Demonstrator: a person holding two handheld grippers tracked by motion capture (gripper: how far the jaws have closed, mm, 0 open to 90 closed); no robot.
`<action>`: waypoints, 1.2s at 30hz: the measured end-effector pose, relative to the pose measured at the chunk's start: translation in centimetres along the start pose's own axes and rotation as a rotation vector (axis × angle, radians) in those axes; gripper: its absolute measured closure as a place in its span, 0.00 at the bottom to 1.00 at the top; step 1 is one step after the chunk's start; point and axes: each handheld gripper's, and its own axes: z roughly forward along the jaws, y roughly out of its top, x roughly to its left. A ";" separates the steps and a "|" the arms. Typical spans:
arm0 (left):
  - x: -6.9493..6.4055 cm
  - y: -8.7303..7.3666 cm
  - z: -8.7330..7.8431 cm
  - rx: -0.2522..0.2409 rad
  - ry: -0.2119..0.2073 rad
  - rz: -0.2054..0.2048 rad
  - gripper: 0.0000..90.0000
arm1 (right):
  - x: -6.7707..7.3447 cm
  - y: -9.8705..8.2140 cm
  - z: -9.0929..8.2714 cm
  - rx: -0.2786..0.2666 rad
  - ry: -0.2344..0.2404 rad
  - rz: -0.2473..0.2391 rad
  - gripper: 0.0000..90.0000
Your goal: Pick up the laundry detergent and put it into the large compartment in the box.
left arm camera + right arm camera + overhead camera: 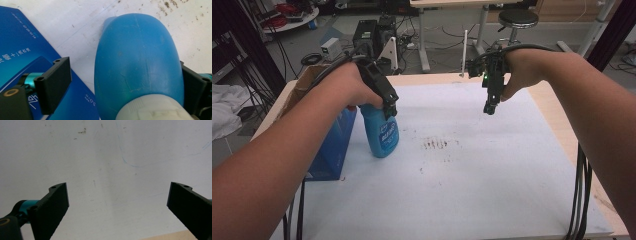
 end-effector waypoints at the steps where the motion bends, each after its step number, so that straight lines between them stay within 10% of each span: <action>1: 0.0 0.0 0.0 0.000 -0.001 0.000 0.13 | 0.0 0.0 0.0 -0.003 0.000 -0.003 0.03; 36: -0.7 0.2 0.0 0.018 0.001 0.004 0.31 | -0.2 0.3 0.2 -0.003 0.004 -0.003 0.03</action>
